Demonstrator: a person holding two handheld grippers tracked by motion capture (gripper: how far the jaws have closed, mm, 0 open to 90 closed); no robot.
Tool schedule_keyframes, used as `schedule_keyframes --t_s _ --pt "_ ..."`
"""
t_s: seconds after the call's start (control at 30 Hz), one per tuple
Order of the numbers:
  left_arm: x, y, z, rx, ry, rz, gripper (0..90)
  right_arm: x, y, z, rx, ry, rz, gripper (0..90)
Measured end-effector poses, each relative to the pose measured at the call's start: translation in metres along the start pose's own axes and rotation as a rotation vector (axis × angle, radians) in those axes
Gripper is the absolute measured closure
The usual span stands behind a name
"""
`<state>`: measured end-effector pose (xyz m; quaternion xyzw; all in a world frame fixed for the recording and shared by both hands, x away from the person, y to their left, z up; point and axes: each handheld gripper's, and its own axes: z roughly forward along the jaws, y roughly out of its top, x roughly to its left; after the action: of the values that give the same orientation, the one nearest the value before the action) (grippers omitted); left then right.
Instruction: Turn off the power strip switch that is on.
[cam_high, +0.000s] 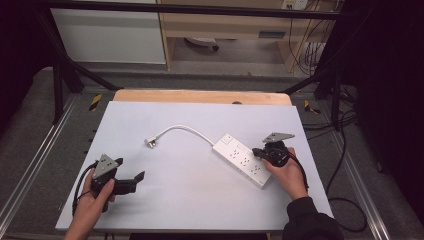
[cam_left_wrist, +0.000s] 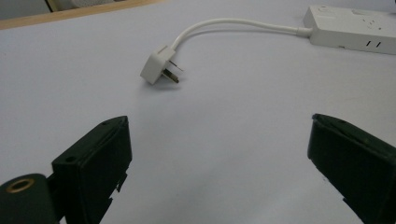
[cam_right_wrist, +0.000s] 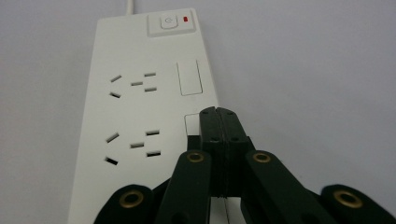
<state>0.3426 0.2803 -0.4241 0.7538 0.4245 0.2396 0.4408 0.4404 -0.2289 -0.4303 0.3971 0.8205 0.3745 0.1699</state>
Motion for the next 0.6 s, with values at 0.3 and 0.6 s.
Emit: schedule_keyframes --t_s 0.3,0.6 --pt "-0.0006 0.0001 -0.0007 -0.001 -0.002 0.001 6.3 -0.0004 -0.0003 -0.0008 0.002 -0.007 -0.002 90.0" --pt "-0.0017 0.0008 -0.0001 0.001 -0.006 0.007 6.3 -0.0034 -0.0013 -0.0011 0.014 -0.015 0.008 90.0"
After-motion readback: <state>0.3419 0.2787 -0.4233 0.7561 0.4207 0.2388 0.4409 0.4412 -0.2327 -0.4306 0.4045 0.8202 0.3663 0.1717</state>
